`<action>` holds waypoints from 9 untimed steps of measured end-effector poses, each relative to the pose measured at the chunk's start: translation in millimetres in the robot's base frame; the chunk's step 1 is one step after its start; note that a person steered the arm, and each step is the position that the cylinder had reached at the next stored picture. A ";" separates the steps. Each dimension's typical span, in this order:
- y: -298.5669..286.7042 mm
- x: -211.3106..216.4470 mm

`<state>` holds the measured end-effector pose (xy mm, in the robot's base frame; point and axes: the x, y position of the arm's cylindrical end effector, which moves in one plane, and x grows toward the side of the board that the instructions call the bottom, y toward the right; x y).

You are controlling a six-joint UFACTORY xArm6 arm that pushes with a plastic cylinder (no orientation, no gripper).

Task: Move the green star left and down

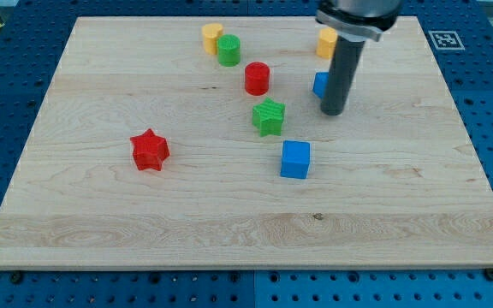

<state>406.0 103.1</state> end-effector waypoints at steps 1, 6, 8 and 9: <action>-46.2 0.0; -31.9 16.6; -70.1 32.1; -90.3 32.1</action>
<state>438.1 12.8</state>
